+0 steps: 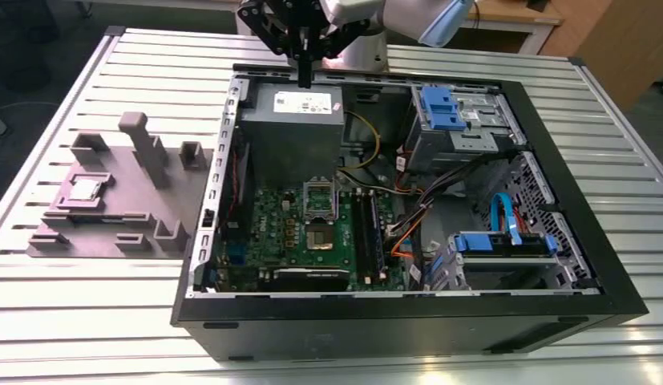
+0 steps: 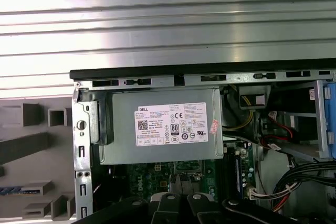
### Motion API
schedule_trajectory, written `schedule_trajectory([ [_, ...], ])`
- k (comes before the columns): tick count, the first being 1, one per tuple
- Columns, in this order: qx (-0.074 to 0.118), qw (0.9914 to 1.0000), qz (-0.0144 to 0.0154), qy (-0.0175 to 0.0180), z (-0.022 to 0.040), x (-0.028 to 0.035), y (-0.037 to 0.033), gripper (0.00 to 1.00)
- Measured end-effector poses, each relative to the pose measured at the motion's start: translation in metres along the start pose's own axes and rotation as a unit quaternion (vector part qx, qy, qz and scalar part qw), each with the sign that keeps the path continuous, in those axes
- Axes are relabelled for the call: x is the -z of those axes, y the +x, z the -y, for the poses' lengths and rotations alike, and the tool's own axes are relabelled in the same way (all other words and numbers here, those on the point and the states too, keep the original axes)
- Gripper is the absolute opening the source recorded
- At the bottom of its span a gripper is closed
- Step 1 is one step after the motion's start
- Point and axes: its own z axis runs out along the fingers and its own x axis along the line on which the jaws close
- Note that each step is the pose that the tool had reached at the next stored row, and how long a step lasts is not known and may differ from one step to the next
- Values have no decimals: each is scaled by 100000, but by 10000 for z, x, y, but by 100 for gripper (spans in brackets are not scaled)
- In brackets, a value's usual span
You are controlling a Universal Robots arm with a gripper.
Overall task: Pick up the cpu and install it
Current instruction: 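Reach for the cpu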
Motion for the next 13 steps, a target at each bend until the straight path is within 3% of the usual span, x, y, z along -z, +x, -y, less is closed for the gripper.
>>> schedule_trajectory([
  [13, -2, 100000, 2, 1, 3, 1, 35, 11],
])
